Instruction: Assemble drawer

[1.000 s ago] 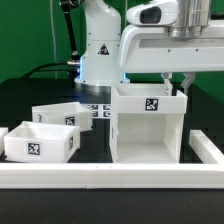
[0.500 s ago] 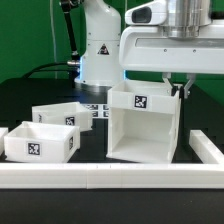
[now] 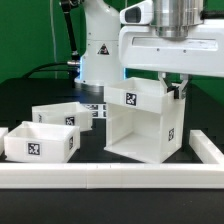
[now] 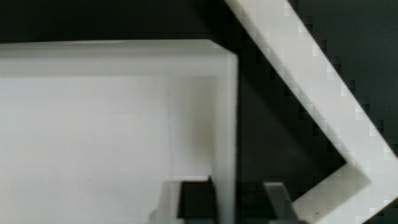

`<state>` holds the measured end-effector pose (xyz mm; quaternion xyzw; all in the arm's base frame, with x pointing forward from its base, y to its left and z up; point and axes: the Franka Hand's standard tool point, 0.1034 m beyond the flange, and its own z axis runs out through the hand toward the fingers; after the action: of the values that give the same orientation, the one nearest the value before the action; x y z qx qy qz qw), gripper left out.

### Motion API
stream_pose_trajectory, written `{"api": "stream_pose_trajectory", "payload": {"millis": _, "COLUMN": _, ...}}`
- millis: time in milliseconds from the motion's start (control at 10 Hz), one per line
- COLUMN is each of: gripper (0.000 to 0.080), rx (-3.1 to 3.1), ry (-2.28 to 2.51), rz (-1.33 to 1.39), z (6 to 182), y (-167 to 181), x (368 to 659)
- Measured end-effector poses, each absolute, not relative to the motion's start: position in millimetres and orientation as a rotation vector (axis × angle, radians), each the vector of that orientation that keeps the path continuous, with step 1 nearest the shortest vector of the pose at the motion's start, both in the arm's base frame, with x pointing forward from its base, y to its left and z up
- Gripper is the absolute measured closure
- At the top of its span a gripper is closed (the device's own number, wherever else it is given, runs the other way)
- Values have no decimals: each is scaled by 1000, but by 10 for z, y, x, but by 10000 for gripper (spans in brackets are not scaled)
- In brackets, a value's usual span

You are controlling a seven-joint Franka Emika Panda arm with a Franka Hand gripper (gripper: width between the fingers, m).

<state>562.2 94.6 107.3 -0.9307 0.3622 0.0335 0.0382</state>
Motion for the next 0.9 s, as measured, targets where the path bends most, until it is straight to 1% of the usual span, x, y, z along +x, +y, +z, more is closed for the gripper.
{"api": "stream_pose_trajectory", "payload": {"millis": 500, "gripper": 762, "rx": -2607, "ry": 1561, "rz": 133, "z": 1140, "y": 859, "x": 5733}}
{"api": "stream_pose_trajectory", "payload": {"millis": 900, "gripper": 762, "rx": -2421, "ry": 1824, "rz": 176, "z": 1116, "y": 948, "x": 5698}}
